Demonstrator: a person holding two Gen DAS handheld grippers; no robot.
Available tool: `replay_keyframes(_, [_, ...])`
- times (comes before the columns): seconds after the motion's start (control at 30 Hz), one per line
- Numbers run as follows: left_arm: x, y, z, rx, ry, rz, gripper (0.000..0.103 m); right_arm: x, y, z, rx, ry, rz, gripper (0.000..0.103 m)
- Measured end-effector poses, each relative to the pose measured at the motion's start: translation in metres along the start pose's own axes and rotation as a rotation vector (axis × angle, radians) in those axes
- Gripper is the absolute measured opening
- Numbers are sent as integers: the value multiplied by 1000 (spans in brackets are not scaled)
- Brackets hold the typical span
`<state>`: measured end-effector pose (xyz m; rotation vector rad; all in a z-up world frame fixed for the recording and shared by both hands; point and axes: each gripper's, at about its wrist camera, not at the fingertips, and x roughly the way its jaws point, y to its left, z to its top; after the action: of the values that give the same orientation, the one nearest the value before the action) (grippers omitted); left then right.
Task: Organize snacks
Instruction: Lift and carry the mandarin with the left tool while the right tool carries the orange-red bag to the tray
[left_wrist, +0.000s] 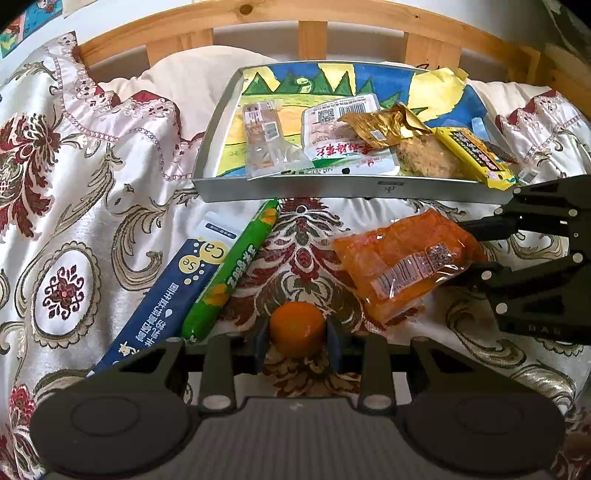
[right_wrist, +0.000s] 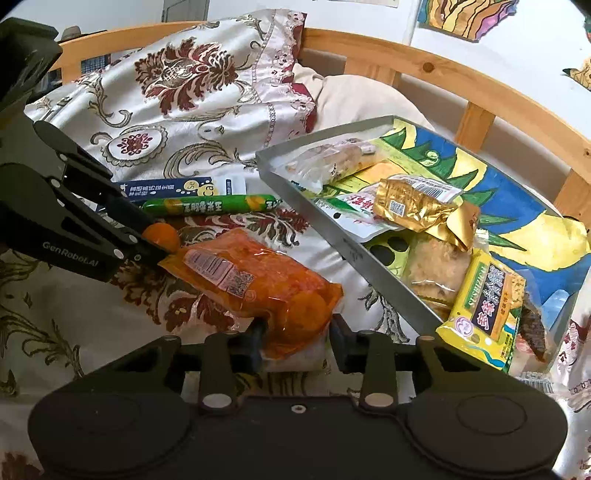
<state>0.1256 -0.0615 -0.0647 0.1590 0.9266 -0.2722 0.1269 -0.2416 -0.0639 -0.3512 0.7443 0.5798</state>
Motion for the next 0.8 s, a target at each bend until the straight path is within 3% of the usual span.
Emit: replay_keyframes(0.8, [-2,5,4,-52,-21,1,36,-3,3,2,-22,-23,-3,32])
